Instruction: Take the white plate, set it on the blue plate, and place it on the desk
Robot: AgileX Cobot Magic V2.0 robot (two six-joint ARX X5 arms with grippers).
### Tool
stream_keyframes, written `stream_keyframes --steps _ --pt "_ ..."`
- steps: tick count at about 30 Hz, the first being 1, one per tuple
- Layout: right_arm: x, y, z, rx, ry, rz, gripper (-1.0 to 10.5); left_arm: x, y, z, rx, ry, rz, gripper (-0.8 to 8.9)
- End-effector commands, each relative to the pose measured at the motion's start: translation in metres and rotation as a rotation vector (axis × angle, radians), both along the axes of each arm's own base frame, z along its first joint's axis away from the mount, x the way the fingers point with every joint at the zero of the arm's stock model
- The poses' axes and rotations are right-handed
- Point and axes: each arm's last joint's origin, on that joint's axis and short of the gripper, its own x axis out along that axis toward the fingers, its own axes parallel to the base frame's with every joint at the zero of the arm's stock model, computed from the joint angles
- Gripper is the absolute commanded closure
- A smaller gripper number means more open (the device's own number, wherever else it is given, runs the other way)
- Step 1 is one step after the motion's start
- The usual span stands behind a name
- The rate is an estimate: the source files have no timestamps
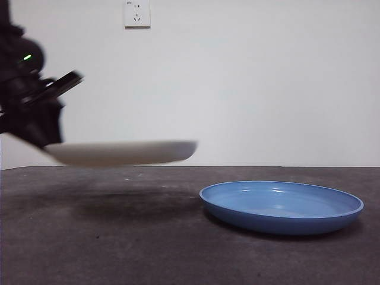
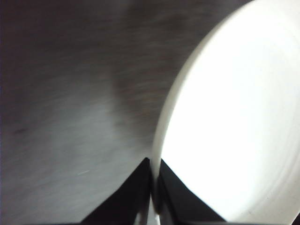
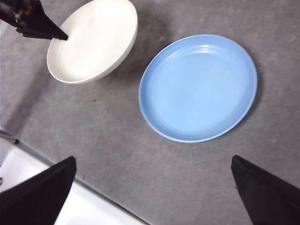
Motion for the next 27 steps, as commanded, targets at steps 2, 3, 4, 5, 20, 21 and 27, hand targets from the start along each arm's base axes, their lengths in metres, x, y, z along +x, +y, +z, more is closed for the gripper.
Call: stream_keyframes --steps 2,3,4,5,20,21,27 --pt "-0.004 -0.001 0.012 -0.002 -0.036 -0.005 2.9 0.006 -0.033 0.018 -0.026 -0.043 -0.034 8.03" --pt "-0.004 -0.001 0.014 -0.001 -0.040 -0.005 2.9 0.006 -0.041 0.021 -0.032 -0.055 -0.044 8.03" --pt "-0.005 -0.001 0.015 -0.001 -0.042 -0.005 2.9 0.006 -0.050 0.024 -0.039 -0.067 -0.059 8.03" --pt "-0.006 -0.001 0.016 -0.002 -0.044 -0.006 2.9 0.007 -0.060 0.026 -0.046 -0.076 -0.072 8.03" --pt "-0.011 -0.003 0.016 -0.017 -0.036 -0.017 2.9 0.032 -0.178 0.007 -0.051 -0.051 -0.275 8.03" --pt "-0.012 -0.003 0.016 -0.015 -0.038 -0.018 2.9 0.033 -0.183 0.004 -0.041 -0.047 -0.281 8.03" --pt "-0.014 -0.004 0.016 -0.013 -0.044 -0.020 2.9 0.034 -0.205 -0.014 -0.015 -0.022 -0.318 8.03"
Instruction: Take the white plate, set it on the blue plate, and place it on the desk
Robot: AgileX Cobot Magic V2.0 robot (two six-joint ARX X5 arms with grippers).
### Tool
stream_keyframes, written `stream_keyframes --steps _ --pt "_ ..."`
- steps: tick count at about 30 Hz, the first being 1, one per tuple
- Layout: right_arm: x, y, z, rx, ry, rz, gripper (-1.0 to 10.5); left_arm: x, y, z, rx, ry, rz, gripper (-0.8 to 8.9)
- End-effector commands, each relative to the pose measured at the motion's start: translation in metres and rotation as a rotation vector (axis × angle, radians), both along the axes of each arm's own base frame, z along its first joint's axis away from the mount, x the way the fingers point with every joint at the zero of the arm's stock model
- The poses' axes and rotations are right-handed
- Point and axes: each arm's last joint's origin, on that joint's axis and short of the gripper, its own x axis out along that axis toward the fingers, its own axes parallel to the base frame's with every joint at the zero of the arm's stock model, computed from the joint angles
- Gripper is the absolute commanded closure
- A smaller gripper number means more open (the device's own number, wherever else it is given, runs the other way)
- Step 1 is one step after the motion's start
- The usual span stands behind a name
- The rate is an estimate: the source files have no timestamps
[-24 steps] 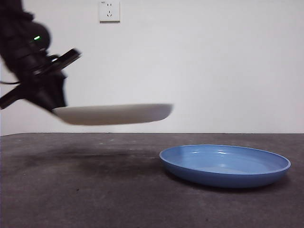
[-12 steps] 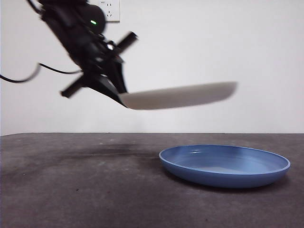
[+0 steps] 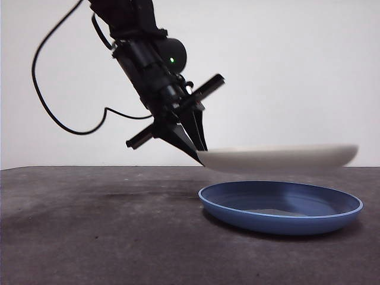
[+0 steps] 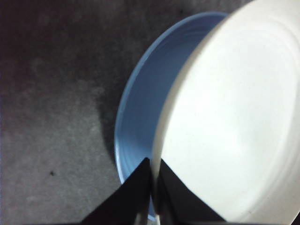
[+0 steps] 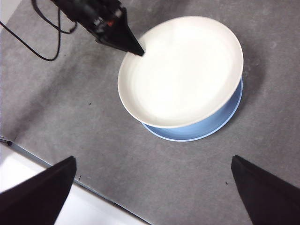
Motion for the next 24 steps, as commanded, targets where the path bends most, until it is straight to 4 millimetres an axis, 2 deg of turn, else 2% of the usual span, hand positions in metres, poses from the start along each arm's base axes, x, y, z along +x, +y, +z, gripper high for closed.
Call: stream_keyframes --steps 1,8,24 --pt "-0.001 0.000 0.005 0.004 -0.019 0.003 2.9 0.004 -0.012 -0.009 0.006 0.006 -0.014 8.03" --pt "-0.001 0.000 0.005 0.005 -0.017 0.002 2.9 0.003 -0.017 -0.023 0.044 0.021 -0.027 8.03" --pt "-0.001 0.000 0.005 0.005 -0.019 0.002 2.9 0.003 -0.021 -0.025 0.037 -0.001 -0.053 7.75"
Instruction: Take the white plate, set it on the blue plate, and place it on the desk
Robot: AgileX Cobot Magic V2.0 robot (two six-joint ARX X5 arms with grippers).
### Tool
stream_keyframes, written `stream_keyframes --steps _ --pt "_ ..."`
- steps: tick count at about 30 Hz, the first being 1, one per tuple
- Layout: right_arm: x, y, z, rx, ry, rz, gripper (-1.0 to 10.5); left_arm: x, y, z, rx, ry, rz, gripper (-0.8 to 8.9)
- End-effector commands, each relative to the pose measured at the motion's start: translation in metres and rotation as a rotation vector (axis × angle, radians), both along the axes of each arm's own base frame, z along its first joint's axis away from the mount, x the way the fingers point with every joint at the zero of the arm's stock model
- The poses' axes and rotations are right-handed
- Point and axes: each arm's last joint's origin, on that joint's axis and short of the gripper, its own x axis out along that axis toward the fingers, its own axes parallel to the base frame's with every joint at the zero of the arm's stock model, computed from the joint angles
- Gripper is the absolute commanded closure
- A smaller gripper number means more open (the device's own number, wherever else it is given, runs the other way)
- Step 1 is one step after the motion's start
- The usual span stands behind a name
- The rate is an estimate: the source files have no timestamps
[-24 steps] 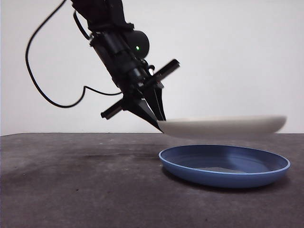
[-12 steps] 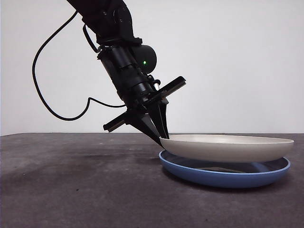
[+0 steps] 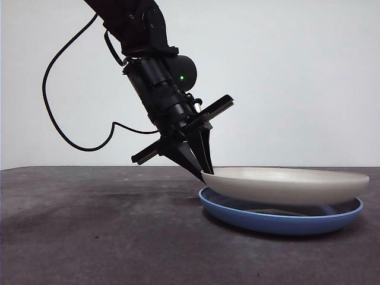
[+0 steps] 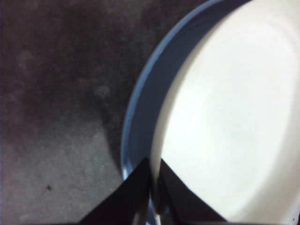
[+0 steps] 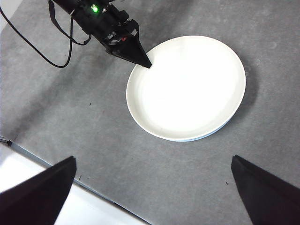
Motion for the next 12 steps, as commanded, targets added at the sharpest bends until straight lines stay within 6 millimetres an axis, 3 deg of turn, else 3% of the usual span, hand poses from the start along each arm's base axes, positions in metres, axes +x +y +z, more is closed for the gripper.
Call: stream_keyframes --steps 1,4,8,12 --pt "-0.0008 0.0001 0.0051 0.005 -0.018 0.002 2.9 0.0023 -0.0090 -0.0028 -0.008 -0.018 -0.029 7.75" --pt "-0.0008 0.0001 0.0051 0.005 -0.018 0.002 2.9 0.0024 -0.0102 -0.0025 -0.013 -0.026 -0.033 7.32" --pt "-0.0008 0.0001 0.0051 0.005 -0.018 0.002 2.9 0.0031 -0.0121 -0.0016 -0.023 -0.042 -0.035 4.47" --pt "-0.0008 0.0001 0.0051 0.005 -0.018 0.003 2.9 0.0043 -0.0129 0.0016 -0.029 -0.052 -0.036 2.43"
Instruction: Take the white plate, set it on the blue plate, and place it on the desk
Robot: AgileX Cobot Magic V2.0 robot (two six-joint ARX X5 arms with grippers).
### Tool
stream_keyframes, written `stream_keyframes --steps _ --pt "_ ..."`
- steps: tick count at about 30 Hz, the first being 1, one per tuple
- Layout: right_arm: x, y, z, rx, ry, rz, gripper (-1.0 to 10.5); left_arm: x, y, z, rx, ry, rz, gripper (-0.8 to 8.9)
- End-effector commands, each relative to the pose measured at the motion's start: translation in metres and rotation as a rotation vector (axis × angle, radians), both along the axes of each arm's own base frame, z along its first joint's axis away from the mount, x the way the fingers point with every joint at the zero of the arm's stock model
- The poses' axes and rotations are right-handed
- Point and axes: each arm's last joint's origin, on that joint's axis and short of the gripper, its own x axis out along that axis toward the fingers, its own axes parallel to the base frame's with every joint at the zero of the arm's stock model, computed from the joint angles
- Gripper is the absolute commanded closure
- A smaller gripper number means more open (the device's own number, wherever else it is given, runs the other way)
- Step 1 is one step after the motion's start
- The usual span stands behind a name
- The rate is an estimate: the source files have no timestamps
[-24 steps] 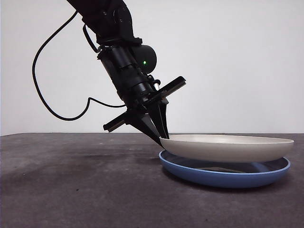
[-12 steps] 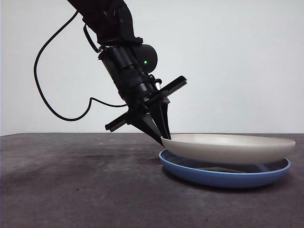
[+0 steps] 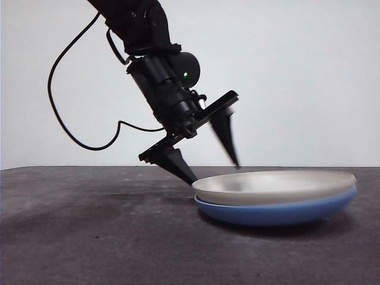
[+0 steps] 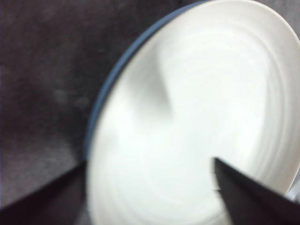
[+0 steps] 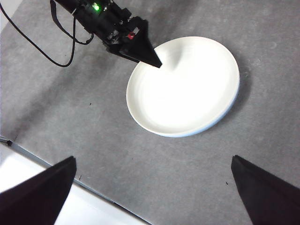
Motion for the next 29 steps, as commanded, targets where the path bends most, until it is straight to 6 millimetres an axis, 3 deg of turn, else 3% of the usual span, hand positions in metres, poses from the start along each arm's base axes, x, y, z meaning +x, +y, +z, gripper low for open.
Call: stream_keyframes --steps 1,9,18,24,29 --pt "-0.001 0.000 0.005 0.005 -0.018 0.003 2.9 0.005 -0.007 -0.001 -0.002 -0.026 -0.019 2.08" --pt "-0.001 0.000 0.005 0.005 -0.019 0.003 2.9 0.007 -0.008 0.019 -0.009 -0.047 -0.033 1.74" --pt "-0.001 0.000 0.005 0.003 -0.021 0.004 2.9 0.004 -0.003 0.067 0.086 -0.124 -0.093 1.75" --pt "-0.001 0.000 0.005 0.002 -0.020 0.003 2.9 -0.008 0.007 0.102 0.131 -0.156 -0.153 1.75" --pt "-0.001 0.000 0.005 0.005 -0.012 -0.001 2.9 -0.031 0.023 0.136 0.134 -0.181 -0.210 1.75"
